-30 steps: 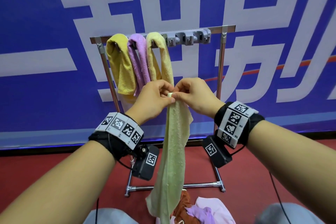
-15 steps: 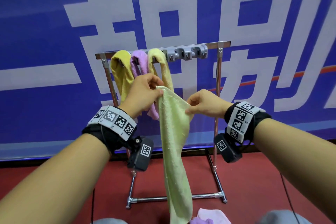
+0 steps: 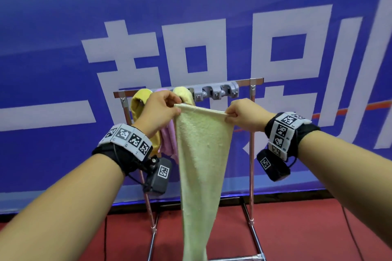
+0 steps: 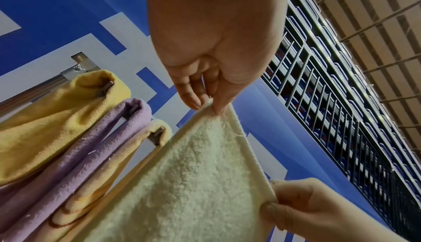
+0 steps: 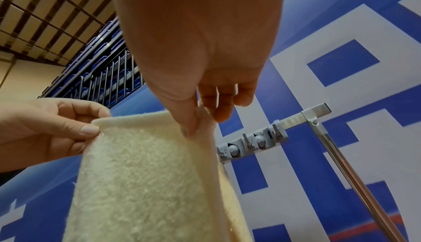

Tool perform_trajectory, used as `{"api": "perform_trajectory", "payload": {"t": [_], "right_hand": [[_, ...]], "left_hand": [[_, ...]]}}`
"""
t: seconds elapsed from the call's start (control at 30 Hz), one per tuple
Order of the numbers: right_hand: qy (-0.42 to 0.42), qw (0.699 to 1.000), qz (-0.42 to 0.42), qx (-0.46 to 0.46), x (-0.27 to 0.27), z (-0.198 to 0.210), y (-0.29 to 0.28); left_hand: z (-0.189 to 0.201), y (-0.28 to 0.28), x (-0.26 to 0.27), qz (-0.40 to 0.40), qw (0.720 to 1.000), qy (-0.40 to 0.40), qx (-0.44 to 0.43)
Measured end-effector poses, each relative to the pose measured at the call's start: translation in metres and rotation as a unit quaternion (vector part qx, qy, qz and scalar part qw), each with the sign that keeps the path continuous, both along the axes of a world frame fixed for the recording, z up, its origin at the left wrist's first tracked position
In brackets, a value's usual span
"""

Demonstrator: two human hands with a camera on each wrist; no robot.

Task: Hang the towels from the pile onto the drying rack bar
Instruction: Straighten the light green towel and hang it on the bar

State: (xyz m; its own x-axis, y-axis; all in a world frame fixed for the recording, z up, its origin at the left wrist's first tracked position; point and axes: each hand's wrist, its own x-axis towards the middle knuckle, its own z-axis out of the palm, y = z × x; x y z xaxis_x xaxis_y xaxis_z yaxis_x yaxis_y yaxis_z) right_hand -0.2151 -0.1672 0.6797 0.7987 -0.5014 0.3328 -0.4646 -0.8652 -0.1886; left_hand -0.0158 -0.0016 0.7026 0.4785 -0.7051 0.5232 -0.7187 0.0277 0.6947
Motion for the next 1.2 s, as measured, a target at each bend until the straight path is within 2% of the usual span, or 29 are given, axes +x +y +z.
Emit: {"api": "perform_trajectory", "payload": {"t": [0.13, 0.33, 0.63, 0.83, 1.03, 1.2], "right_hand": [[0.007, 0.999, -0.005, -0.047, 0.015, 0.019, -0.011], [0.038, 0.998, 0.036, 0.016, 0.032, 0.033, -0.026], [-0.138, 0.985, 0.026, 0.096, 0.043, 0.038, -0.041], [-0.184, 0.969, 0.048, 0.158, 0.050, 0.038, -0.055], [-0.260, 0.951, 0.057, 0.159, 0.062, 0.035, -0.057], [-0.285, 0.948, 0.053, 0.129, 0.064, 0.034, -0.062]], "left_hand": [[0.014, -0.011, 0.014, 0.012, 1.000, -0.007, 0.003], [0.025, -0.024, 0.037, 0.011, 1.000, 0.015, 0.003], [0.015, -0.035, 0.061, 0.002, 1.000, 0.018, 0.011], [0.011, -0.035, 0.071, -0.017, 1.000, 0.012, 0.015], [0.011, -0.037, 0.079, -0.021, 0.999, 0.001, 0.029], [0.012, -0.039, 0.079, -0.024, 0.999, -0.007, 0.036]]}}
